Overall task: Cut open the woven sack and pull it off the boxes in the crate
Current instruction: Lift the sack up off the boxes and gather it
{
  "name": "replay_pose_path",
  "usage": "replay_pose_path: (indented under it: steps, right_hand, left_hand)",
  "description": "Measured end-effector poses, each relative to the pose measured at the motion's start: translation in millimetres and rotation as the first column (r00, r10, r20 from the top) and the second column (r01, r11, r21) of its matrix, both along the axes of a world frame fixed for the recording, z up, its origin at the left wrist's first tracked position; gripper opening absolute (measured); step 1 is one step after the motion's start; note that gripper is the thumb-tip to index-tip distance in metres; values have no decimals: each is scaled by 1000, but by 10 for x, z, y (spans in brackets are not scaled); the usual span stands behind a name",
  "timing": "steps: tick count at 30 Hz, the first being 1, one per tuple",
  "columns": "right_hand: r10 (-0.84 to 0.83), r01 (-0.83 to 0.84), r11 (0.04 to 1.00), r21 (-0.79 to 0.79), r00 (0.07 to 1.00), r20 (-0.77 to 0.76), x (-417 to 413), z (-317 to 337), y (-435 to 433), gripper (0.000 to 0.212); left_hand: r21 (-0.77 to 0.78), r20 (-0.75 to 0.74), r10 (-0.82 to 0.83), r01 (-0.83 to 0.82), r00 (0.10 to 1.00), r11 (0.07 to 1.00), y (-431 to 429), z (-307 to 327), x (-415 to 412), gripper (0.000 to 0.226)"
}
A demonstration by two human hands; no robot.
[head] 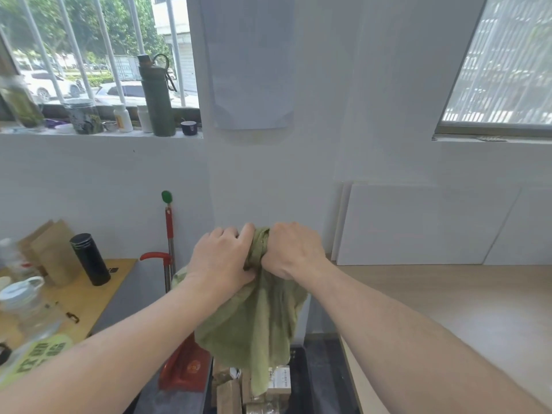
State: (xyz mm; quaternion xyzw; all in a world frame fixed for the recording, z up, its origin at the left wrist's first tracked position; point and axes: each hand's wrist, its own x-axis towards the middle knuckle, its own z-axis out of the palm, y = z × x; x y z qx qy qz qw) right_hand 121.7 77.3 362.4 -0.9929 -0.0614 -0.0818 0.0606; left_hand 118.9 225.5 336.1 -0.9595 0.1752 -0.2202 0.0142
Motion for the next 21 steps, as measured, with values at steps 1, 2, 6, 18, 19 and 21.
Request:
replay_pose_path:
  steps: [1,2,6,18,19,21]
  right_hand:
    - [8,-8,1000,15,1000,-12,-13,-7,18,8]
    - [15,-14,1000,23,1000,-22,-21,-13,31,8]
    - [70,-70,997,-19,998,6,-15,4,5,8]
    - [288,-162,946,-279,814,504,-34,-162,-38,109]
    - [275,-153,950,-271,821,500,-23,-168,-39,119]
    - [243,-130,960,-249,831,500,31,-158,-52,126]
  left_hand:
    - [10,-11,25,-25,1000,1000,16,7,12,56]
    - [22,-26,46,-46,999,999,31,28,21,50]
    - [23,-75,51,-50,996,999,87,76,43,35]
    - [-489,-425,-27,-204,905,848,253,398,210,21]
    - [-544,-477,-104,-201,873,815,261,438,217,21]
    - [-648,-576,-272,-228,771,727,244,513,182,22]
